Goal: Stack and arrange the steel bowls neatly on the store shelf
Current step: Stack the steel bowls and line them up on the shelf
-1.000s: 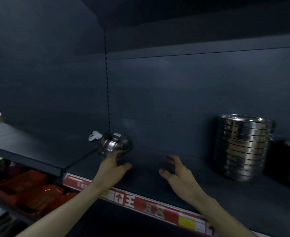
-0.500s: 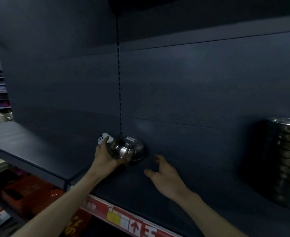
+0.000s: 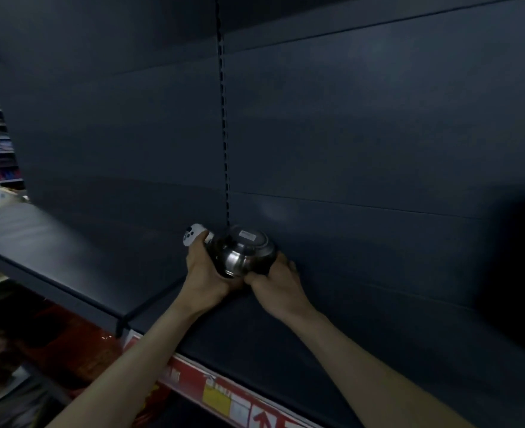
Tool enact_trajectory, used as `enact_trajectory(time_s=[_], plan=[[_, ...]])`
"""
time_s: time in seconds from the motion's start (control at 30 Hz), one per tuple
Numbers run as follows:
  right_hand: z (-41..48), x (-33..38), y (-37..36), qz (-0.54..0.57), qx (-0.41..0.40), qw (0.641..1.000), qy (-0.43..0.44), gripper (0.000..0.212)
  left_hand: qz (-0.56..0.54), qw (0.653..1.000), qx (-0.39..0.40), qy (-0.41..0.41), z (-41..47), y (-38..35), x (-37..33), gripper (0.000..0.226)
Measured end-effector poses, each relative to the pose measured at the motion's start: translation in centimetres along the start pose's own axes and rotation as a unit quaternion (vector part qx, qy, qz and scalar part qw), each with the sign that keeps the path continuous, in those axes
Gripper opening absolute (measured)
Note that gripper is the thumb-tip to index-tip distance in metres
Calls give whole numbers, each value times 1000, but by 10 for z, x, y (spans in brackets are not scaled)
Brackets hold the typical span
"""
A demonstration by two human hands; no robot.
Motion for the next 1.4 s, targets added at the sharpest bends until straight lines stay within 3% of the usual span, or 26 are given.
enact_trajectory(time_s=[0.13,0.2,0.33,0.53,0.67,0.8,0.97,1.1,1.4], plan=[[6,-3,-3,27,-5,1000,4,82,14,998,49,41,4,-2,11,147],[6,-3,-2,39,11,999,7,70,50,997,54,23,6,-5,13,136],[6,-3,-1,44,28,999,2,58,88,994,60,36,21,-11,52,145],[4,-3,3,53,40,998,6,44,89,995,51,5,9,-4,14,124],[7,-8,2,57,31,998,20,55,97,995,34,-3,15,-3,26,113],[8,-8,-2,45,8,998,52,80,89,996,4,-20,10,1,16,107],[6,-5,6,25,-55,993,99,69,72,995,-34,-65,-1,1,3,116],[2,0,7,20,-101,988,117,100,51,995,-54,-74,-9,4,-4,122],[-4,8,26,49,-128,979,148,79,11,995,-70,-72,-22,13,-23,108]])
Point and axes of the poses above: each hand's wrist, its own z-axis towards the middle knuckle, its own y-axis out of the back of the hand, x = y × z, the point moved 3 cm from there along z, towards the middle knuckle, and after that the axes turned 1 degree about -x, right-handed, at the moved point
